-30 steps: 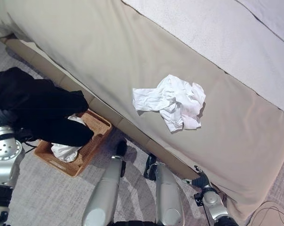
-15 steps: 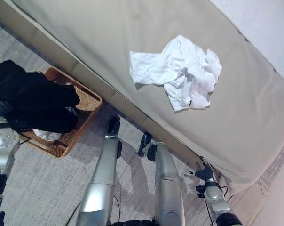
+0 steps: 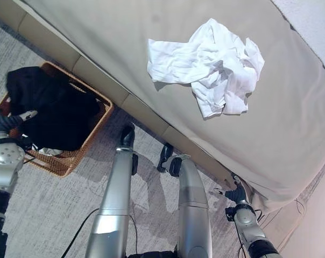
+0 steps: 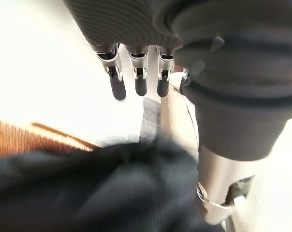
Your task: Pick up clothes into the bucket
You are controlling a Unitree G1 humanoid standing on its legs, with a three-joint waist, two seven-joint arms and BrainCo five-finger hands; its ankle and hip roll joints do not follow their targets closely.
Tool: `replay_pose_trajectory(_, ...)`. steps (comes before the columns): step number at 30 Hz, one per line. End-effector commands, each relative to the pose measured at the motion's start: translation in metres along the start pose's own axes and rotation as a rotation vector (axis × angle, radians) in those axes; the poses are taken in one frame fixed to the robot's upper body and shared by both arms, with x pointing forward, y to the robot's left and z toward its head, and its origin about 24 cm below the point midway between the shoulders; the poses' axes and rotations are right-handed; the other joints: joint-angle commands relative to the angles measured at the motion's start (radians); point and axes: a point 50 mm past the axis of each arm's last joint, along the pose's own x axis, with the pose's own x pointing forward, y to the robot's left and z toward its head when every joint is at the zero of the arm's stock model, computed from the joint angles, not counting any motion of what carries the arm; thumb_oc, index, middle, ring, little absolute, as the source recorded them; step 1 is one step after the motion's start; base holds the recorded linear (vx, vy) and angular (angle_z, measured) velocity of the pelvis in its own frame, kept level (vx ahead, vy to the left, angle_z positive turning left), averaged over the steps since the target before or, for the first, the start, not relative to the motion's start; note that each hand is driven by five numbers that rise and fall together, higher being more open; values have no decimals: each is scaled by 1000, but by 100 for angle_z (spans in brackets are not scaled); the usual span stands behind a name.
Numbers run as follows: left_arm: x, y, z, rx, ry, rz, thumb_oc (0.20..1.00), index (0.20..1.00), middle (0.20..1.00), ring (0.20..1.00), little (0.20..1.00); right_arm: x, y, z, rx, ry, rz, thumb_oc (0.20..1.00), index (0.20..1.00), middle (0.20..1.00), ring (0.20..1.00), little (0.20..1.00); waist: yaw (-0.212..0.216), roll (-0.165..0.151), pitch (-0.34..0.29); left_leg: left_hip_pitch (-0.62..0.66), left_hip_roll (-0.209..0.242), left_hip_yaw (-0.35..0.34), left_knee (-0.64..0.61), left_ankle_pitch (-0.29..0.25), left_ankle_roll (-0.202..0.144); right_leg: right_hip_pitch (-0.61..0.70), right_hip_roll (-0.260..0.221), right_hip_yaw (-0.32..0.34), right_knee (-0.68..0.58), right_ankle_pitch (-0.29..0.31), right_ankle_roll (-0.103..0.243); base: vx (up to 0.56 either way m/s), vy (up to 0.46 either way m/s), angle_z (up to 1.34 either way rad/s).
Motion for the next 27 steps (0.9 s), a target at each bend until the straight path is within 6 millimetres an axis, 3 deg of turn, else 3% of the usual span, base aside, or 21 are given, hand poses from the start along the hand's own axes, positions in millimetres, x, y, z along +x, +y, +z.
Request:
replay_pose_trajectory(1,9,20,10,155,-97,78,1000,1000,1000,1000,1000,-7,-10,-13,8,19,-39,1000,1000,1000,1000,1000,-5,-8,-14,70,0,11,45,-88,77,40,-9,33,-127,114,69,-6,-12,4)
replay_pose_trajectory(4,8,25,12,201,-129,76,1000,1000,1000,1000,1000,-6,-11,-13,9,24,-38,1000,1000,1000,1000,1000,-3,-6,-14,90,2,9,15,-81,80,60,-2,37,-161,124,68,0,0,0)
replay_pose_trajectory(8,7,32,1,276,-103,72,1000,1000,1000,1000,1000,-5,-14,-12,2,19,-35,1000,1000,1000,1000,1000,-2,3,-14,120,1,13,-16,-71,84,85,2,49,-189,131,67,0,0,0)
replay_pose_trajectory(11,-7,33,-5,289,-104,85,1000,1000,1000,1000,1000,-6,-14,-15,11,41,-43,1000,1000,1000,1000,1000,11,21,-14,163,1,19,-60,-61,87,121,1,57,-224,139,69,0,0,0)
replay_pose_trajectory(13,-22,27,-14,184,-64,134,1000,1000,1000,1000,1000,-5,-10,-16,38,57,-55,1000,1000,1000,1000,1000,21,37,-14,214,2,31,-104,-49,87,163,3,65,-264,154,72,-2,2,-2)
replay_pose_trajectory(15,-42,14,-18,-44,-24,171,1000,1000,1000,1000,1000,-4,-8,-12,60,51,-64,1000,1000,1000,1000,1000,31,54,-14,277,2,45,-163,-30,84,211,3,76,-301,163,71,0,1,-7)
replay_pose_trajectory(16,-50,5,-11,-288,-15,200,1000,1000,1000,1000,1000,-1,-6,-8,86,43,-76,1000,1000,1000,1000,1000,39,61,-14,314,-3,47,-198,-18,82,240,5,85,-322,168,70,10,2,-8)
replay_pose_trajectory(18,-69,-18,-25,-575,112,135,1000,1000,1000,1000,1000,0,-8,0,110,10,-81,1000,1000,1000,1000,1000,37,72,-14,401,-7,60,-271,5,78,311,10,98,-371,179,65,24,15,-6)
replay_pose_trajectory(20,-92,-36,-28,-740,161,3,1000,1000,1000,1000,1000,0,-12,4,145,-12,-96,1000,1000,1000,1000,1000,35,92,-14,500,-14,68,-353,33,72,399,12,114,-437,202,68,20,10,-6)
replay_pose_trajectory(22,-103,-49,-35,-726,205,-82,1000,1000,1000,1000,1000,2,-13,7,159,-26,-107,1000,1000,1000,1000,1000,28,112,-14,578,-13,75,-420,59,67,465,12,123,-481,215,69,-24,17,-17)
replay_pose_trajectory(23,-110,-56,-38,-725,223,-137,1000,1000,1000,1000,1000,3,-14,13,166,-52,-113,1000,1000,1000,1000,1000,22,122,-14,605,-12,83,-462,106,64,494,7,118,-517,253,64,-42,10,-18)
replay_pose_trajectory(24,-117,-64,-45,-691,252,-203,1000,1000,1000,1000,1000,4,-16,17,169,-70,-116,1000,1000,1000,1000,1000,14,135,-24,646,-10,86,-502,121,60,526,5,122,-543,259,66,-32,-10,-8)
replay_pose_trajectory(27,-141,-89,-77,-577,407,-337,1000,1000,1000,1000,1000,4,-17,21,166,-94,-112,1000,1000,1000,1000,1000,-6,163,-68,766,4,91,-624,162,45,620,16,135,-618,273,71,116,-14,-8)
